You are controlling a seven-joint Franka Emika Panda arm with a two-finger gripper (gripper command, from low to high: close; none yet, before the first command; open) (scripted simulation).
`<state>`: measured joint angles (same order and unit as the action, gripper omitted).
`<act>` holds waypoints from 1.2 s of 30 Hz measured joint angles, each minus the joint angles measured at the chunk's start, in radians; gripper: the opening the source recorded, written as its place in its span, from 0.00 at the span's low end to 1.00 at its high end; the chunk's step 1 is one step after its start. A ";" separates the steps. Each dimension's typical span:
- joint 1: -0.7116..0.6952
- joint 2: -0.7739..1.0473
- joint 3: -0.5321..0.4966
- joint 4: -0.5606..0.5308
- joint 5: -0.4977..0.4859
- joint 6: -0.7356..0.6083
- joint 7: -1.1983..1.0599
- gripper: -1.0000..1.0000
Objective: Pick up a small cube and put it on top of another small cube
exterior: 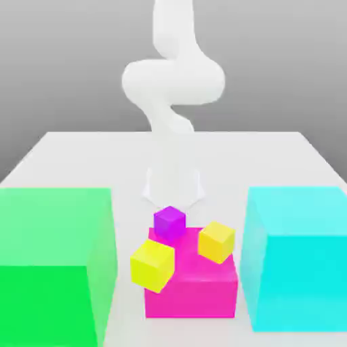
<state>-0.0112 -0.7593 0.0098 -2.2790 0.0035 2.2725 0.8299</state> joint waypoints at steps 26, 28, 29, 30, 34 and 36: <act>-0.502 0.617 -0.163 -0.101 0.048 0.203 1.077 0.50; -0.544 0.657 -0.184 -0.113 0.029 0.225 1.182 0.50; -0.574 0.677 -0.192 -0.119 0.018 0.236 1.235 0.50; -0.596 0.696 -0.204 -0.124 0.005 0.246 1.289 0.50; -0.683 0.763 -0.237 -0.158 -0.039 0.294 1.514 0.50; -0.719 0.789 -0.228 -0.197 -0.029 0.330 1.623 0.50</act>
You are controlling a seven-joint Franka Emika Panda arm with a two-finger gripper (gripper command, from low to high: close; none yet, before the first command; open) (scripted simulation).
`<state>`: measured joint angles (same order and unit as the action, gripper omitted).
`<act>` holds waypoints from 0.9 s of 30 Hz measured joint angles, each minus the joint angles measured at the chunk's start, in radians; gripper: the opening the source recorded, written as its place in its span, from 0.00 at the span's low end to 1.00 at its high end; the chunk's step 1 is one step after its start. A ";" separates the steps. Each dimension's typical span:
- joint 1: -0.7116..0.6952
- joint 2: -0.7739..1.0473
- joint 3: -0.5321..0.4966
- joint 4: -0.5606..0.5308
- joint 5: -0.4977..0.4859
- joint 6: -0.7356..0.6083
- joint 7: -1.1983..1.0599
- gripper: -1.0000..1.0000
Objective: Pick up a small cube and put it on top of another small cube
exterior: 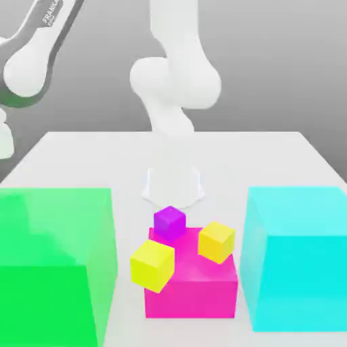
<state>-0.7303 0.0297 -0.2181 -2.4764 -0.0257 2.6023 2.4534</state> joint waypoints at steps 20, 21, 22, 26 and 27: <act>-0.028 0.252 0.006 -0.166 0.127 0.311 0.386 0.50; -0.039 0.265 0.020 -0.164 0.142 0.321 0.375 0.50; -0.053 0.278 0.037 -0.161 0.156 0.332 0.364 0.50; -0.109 0.312 0.104 -0.154 0.202 0.363 0.328 0.00; -0.109 0.312 0.104 -0.154 0.203 0.364 0.328 0.00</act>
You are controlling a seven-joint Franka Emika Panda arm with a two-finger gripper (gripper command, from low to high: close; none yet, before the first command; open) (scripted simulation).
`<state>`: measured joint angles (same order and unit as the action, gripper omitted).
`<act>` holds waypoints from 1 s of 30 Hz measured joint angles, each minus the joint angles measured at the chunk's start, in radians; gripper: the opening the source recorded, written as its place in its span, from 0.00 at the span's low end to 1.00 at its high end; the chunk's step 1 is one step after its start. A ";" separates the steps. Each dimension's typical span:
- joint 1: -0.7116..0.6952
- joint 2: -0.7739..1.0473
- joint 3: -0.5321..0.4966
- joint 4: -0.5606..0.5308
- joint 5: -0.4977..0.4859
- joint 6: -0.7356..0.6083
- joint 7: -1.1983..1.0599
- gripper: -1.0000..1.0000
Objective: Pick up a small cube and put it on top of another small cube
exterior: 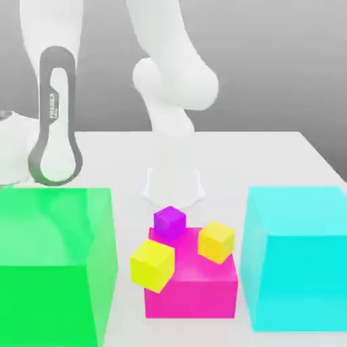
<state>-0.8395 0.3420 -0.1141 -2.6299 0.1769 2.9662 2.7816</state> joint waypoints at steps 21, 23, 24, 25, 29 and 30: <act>0.107 -0.200 -0.132 -0.038 -0.113 -0.160 0.086 0.00; 0.095 -0.230 -0.136 -0.033 -0.104 -0.195 0.061 0.00; 0.079 -0.248 -0.152 -0.021 -0.115 -0.225 0.043 0.00; 0.072 -0.271 -0.153 -0.015 -0.112 -0.256 0.006 0.00; 0.110 -0.387 -0.137 -0.017 -0.091 -0.380 -0.185 0.00; 0.120 -0.419 -0.135 -0.020 -0.093 -0.411 -0.230 0.00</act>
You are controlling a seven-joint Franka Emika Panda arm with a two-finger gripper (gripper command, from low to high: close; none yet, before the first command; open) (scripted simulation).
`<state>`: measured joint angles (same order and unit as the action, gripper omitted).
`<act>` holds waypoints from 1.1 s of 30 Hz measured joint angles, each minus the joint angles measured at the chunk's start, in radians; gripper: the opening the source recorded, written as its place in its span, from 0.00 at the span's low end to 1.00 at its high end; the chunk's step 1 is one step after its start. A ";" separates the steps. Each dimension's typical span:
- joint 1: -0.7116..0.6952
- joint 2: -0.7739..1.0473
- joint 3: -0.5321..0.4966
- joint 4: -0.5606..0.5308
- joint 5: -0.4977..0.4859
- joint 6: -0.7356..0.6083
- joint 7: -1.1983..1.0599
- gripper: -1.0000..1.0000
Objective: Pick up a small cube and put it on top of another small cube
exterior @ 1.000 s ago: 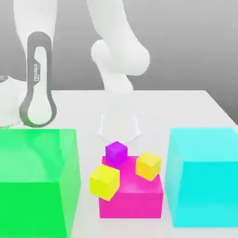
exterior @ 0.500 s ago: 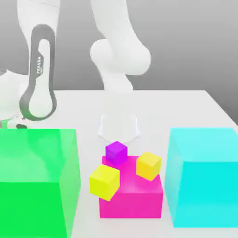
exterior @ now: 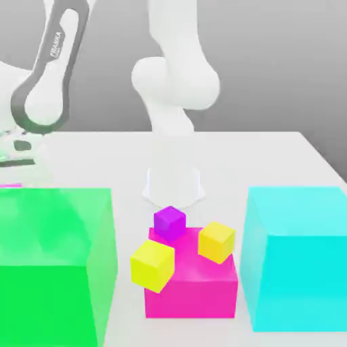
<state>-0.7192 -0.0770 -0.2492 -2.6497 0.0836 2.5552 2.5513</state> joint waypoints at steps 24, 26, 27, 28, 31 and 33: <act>0.568 -0.623 0.291 -0.259 -0.063 -0.338 -0.727 0.00; 0.620 -0.598 0.310 -0.291 -0.034 -0.285 -0.743 0.00; 0.629 -0.573 0.314 -0.304 -0.028 -0.248 -0.746 0.00; 0.632 -0.544 0.318 -0.317 -0.024 -0.207 -0.748 0.00; 0.634 -0.452 0.326 -0.352 -0.018 -0.080 -0.750 0.00; 0.635 -0.427 0.327 -0.361 -0.018 -0.046 -0.750 1.00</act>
<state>-0.0845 -0.5042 0.0778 -3.0109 0.0659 2.5088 1.8012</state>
